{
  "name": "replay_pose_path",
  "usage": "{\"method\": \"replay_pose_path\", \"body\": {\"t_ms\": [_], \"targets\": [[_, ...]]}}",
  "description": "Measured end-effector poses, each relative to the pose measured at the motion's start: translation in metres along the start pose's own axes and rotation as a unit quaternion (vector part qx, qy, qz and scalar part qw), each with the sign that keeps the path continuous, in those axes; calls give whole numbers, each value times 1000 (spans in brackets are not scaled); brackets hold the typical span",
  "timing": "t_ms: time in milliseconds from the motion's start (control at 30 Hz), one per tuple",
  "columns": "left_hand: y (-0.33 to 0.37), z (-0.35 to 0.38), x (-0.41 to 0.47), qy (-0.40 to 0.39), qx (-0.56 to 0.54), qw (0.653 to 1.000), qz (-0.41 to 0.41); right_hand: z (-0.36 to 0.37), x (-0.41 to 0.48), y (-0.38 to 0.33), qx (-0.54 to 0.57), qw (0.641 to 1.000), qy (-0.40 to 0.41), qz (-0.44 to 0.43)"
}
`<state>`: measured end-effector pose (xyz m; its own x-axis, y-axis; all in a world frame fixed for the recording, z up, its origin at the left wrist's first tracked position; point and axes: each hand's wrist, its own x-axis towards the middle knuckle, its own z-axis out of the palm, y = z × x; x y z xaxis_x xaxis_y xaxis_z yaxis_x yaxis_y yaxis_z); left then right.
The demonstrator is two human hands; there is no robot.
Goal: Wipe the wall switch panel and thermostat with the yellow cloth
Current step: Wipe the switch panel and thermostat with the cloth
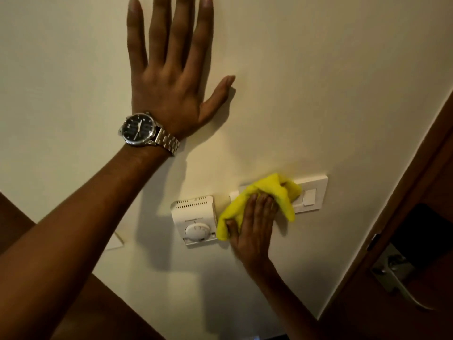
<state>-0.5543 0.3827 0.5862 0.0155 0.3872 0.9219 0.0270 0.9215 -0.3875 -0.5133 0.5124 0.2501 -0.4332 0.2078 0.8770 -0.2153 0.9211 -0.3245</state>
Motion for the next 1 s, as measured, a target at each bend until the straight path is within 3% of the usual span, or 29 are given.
{"method": "replay_pose_path", "body": {"t_ms": [167, 300, 433, 633, 733, 767, 833, 867, 933, 967, 1000], "targets": [[-1, -9, 0, -25, -5, 1000, 6, -17, -44, 35, 10, 995, -56, -87], [4, -7, -2, -20, -17, 1000, 2, -11, -52, 11, 20, 997, -64, -22], [-1, -3, -4, -14, -11, 1000, 3, 0, -11, 1, 0, 997, -4, -75], [2, -8, -4, -31, -17, 999, 0, -26, -6, 27, 25, 975, -93, -199], [0, -2, -1, -16, -5, 1000, 5, -18, 37, 17, 53, 973, -52, -218], [1, -4, -1, -17, -16, 1000, 6, -24, 38, 18, 77, 973, -59, -211], [0, -2, -3, -25, -14, 1000, 6, -30, 23, 31, 143, 962, -195, -131], [-1, -2, -3, -29, -13, 999, 11, -36, 15, 37, 229, 926, -293, -66], [-1, -3, 0, -30, -15, 999, 11, -51, 14, 42, 324, 869, -373, 29], [-1, -5, 0, -28, -17, 999, 7, -52, 14, 45, 332, 856, -392, 46], [0, -4, -2, -26, -19, 999, 7, -53, 18, 45, 333, 873, -353, 43]]}}
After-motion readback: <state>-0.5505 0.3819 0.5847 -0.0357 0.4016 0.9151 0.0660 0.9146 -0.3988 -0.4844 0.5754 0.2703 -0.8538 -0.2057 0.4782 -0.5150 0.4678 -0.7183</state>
